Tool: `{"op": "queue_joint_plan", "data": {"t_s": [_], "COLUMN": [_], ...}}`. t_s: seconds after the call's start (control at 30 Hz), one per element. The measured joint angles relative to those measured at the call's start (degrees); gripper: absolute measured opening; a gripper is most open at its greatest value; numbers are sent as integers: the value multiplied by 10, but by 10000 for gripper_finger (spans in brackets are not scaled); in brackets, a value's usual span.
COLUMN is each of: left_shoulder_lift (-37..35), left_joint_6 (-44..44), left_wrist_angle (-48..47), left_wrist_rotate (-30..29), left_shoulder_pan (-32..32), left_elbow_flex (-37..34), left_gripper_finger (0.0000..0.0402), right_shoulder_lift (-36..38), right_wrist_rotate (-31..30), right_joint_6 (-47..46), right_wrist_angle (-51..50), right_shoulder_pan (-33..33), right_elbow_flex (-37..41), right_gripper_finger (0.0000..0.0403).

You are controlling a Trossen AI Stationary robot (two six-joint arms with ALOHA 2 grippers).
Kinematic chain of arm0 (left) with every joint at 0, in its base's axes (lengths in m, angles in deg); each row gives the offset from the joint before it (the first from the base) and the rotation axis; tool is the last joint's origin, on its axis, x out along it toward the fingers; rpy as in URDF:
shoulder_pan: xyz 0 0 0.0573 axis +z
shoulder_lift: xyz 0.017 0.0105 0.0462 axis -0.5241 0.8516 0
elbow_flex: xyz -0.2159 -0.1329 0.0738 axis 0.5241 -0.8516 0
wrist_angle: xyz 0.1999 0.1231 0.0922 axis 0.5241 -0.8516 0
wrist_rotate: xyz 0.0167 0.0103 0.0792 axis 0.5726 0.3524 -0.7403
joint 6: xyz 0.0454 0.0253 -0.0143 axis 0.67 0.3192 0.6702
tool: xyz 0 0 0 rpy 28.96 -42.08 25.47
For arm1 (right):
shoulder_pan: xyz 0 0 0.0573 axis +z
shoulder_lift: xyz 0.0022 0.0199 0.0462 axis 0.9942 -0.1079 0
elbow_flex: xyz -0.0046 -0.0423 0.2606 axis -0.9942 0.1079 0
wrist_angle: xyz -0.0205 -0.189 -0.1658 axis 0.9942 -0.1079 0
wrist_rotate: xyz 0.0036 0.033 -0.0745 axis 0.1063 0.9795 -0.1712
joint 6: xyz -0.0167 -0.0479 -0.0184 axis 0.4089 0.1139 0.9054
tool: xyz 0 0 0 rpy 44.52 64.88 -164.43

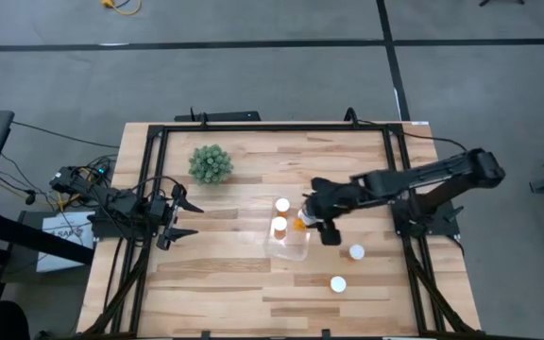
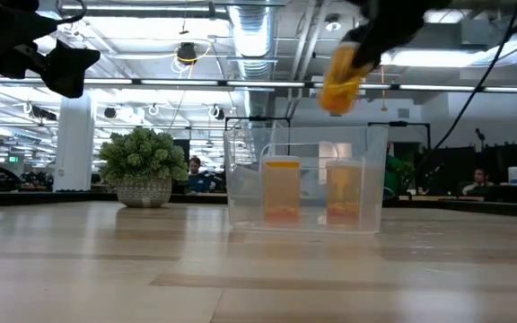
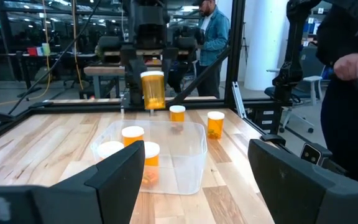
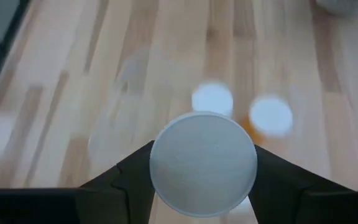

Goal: Pick and place pill bottles into a basket
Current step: Put the orange medicine bottle into the transparent bin

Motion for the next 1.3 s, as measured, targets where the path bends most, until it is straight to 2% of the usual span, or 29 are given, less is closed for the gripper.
{"op": "queue_joint_plan", "data": {"t_s": [0.2,0.4,0.6,0.83,1.03,1.13,1.3], "left_shoulder_lift": [5,9,9,9,9,9,9], "left_joint_6": [0,0,0,0,0,0,0], "left_wrist_angle": [0,0,0,0,0,0,0], "left_wrist_rotate": [0,0,0,0,0,0,0], "left_shoulder_pan": [0,0,0,0,0,0,0], "left_elbow_flex": [0,0,0,0,0,0,0], "left_gripper_finger": [277,277,277,277,277,277,277], "right_shoulder_lift": [-63,-100,-128,-172,-220,-239,-261], "right_wrist_rotate": [8,17,32,37,36,36,32], "right_joint_6": [16,12,-4,-6,-5,-5,-4], "right_wrist_angle": [7,2,-8,-19,-37,-45,-63], "right_shoulder_pan": [-13,-16,-15,-8,-4,-5,-9], "right_elbow_flex": [1,1,-7,-43,-85,-109,-132], "right_gripper_finger": [191,206,190,215,190,190,224]}}
